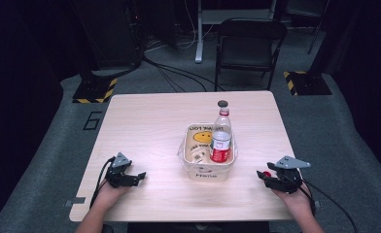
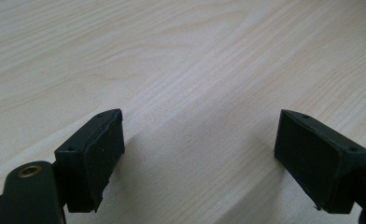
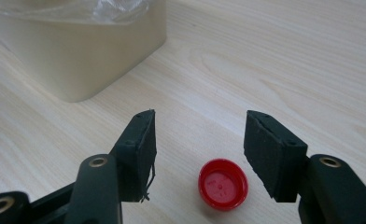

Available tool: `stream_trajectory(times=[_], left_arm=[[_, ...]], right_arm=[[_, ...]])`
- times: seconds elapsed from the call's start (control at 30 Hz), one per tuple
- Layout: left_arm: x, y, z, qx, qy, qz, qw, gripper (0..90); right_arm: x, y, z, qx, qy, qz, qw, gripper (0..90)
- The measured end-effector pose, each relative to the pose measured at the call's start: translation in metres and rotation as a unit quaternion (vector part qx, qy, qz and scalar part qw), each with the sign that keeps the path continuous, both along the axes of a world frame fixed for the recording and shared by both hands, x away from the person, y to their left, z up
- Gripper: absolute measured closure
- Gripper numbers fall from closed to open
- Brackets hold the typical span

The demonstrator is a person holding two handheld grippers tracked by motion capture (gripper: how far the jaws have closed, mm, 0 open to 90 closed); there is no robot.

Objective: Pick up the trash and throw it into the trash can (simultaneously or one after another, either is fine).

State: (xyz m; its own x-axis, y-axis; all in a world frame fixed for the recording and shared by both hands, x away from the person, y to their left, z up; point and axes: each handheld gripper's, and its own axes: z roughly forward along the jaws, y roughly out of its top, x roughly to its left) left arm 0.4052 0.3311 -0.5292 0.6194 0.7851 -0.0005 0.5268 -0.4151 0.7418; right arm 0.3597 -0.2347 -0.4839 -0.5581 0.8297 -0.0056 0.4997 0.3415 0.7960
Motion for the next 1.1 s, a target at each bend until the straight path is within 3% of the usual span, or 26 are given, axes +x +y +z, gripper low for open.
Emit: stream_trajectory(times=[0.4, 1.1], left_arm=[[0.000, 0.000, 0.000, 0.003, 0.001, -0.001, 1.0000, 15.9], [0.000, 0.000, 0.000, 0.003, 0.001, -0.001, 1.0000, 15.9]], right_arm=[[0.003, -0.007, -0.013, 0.002, 0.036, -0.003, 0.9993, 45.1], [0.008, -0.016, -0.029, 0.003, 0.066, -0.029, 0.9974, 43.8]])
